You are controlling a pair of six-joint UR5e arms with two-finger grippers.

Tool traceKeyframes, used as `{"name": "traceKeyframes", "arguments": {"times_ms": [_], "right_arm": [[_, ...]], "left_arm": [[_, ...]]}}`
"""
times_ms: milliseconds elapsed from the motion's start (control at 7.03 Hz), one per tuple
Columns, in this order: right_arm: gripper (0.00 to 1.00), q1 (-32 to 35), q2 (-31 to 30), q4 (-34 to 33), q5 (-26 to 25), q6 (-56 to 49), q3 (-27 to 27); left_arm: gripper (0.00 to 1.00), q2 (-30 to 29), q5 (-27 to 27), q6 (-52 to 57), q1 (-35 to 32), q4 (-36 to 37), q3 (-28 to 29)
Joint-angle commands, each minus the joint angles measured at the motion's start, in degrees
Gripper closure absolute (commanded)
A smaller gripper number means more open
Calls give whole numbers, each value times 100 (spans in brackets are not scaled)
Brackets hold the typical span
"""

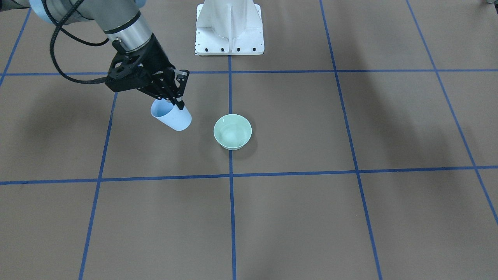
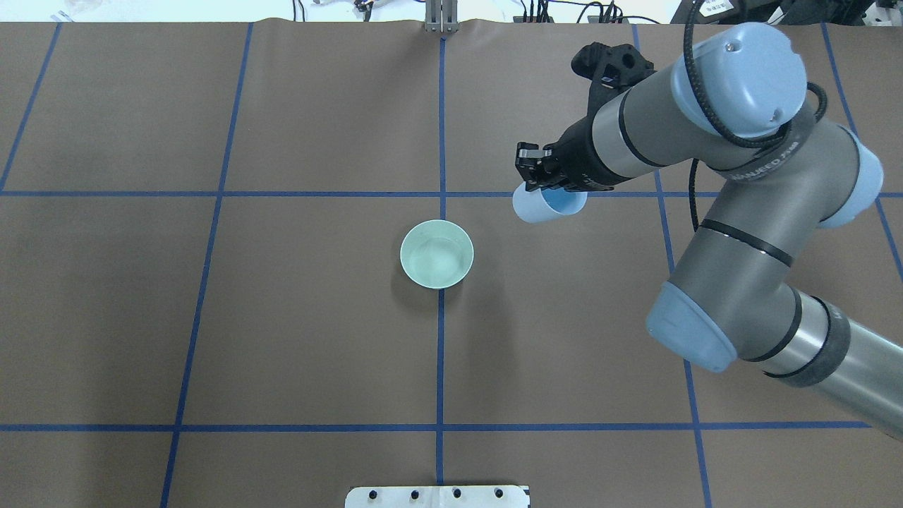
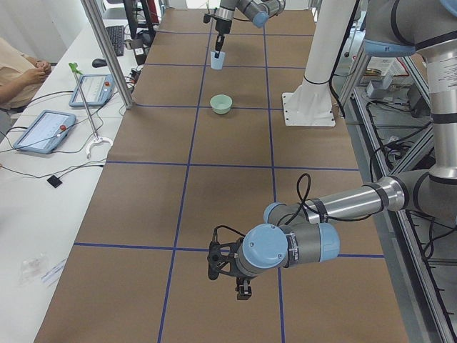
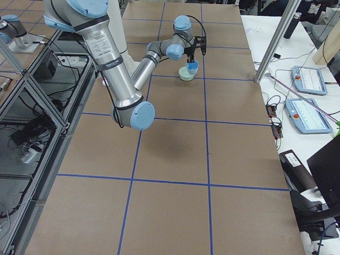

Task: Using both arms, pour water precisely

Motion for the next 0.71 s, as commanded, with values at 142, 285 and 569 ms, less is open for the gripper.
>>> {"name": "traceKeyframes", "arguments": {"times_ms": [142, 285, 569], "right_arm": [[100, 572, -621, -1054, 453, -1812, 185], [100, 590, -945, -1076, 480, -2351, 212], [100, 669, -1517, -1076, 489, -3117, 160]], "left_arm": [[0, -63, -19, -54, 31, 9, -98], [0, -63, -19, -45, 31, 1, -98], [0, -63, -19, -28, 31, 1, -107]]}}
